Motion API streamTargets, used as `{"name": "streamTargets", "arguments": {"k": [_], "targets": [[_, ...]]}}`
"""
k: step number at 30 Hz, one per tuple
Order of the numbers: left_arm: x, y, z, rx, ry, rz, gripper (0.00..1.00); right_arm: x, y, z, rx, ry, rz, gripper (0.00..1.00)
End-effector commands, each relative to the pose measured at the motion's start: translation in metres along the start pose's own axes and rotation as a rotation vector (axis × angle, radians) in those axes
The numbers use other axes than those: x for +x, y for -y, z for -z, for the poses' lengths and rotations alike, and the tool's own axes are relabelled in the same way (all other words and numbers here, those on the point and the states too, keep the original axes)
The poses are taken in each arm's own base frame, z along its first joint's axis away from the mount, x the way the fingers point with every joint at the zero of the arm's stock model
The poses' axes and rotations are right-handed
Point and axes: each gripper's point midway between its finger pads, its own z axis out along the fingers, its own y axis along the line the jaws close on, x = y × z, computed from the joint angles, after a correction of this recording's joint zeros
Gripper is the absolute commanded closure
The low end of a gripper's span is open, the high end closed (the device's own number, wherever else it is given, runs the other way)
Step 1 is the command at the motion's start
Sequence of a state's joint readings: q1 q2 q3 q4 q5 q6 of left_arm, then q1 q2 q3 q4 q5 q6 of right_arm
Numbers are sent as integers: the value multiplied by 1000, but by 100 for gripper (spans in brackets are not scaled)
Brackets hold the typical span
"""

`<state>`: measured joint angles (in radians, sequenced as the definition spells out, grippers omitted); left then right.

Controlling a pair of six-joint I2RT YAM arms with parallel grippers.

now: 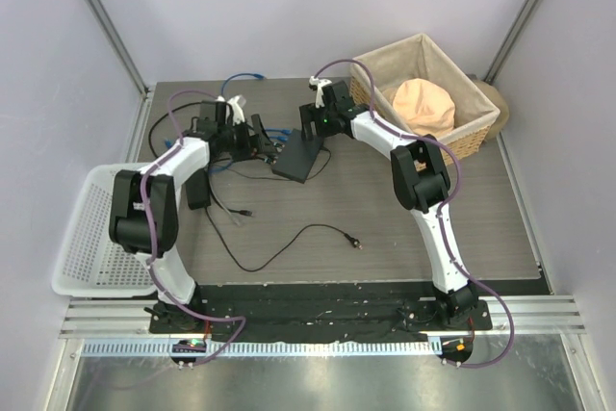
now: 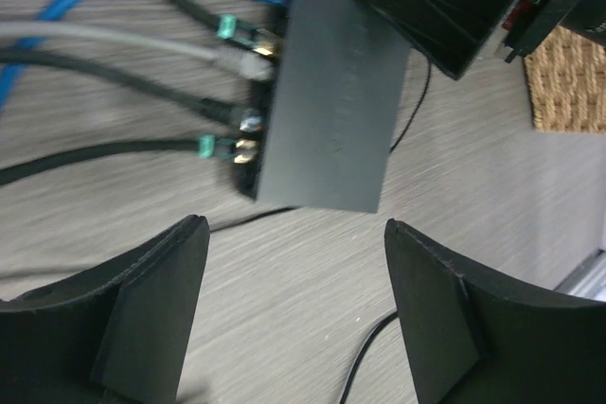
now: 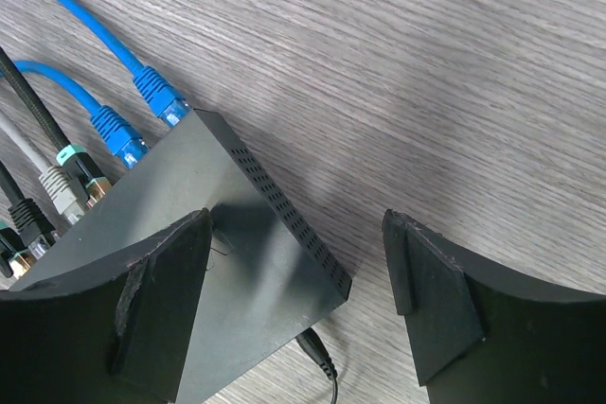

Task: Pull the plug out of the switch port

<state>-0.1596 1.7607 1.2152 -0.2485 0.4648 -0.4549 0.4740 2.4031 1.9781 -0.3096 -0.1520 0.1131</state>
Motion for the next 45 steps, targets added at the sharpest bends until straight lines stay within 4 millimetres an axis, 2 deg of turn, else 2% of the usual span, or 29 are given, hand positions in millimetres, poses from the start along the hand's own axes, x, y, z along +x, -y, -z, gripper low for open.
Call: {"name": "streamTargets", "arguments": {"k": [1, 8, 20, 24, 27, 28, 31, 35, 40, 45], "targets": [[-10, 27, -19, 119, 12, -30, 25, -19, -8, 1, -26, 57, 4, 19], [4, 28, -42, 93, -28, -68, 29, -13, -9, -1, -53, 41, -4, 20], [37, 37, -60, 121, -112, -131, 28, 1, -19, -9, -147, 3, -16, 23], [46, 35, -63, 91, -124, -176, 28, 11, -21, -10, -168, -27, -20, 23], [41, 32, -61, 35, -98, -200, 30, 14, -18, -9, -160, -34, -14, 23], [37, 24, -60, -19, -85, -203, 30, 15, -17, -9, -158, -36, -7, 23], [32, 29, -48, -28, -83, -241, 30, 13, -14, -8, -151, -30, -6, 23], [21, 24, -39, -86, -46, -274, 30, 13, -12, -9, -147, -29, -4, 23], [28, 18, -46, -84, -67, -277, 27, 14, -14, -10, -155, -33, -10, 23], [36, 34, -55, -9, -97, -288, 27, 16, -14, -10, -158, -37, -5, 27]]}}
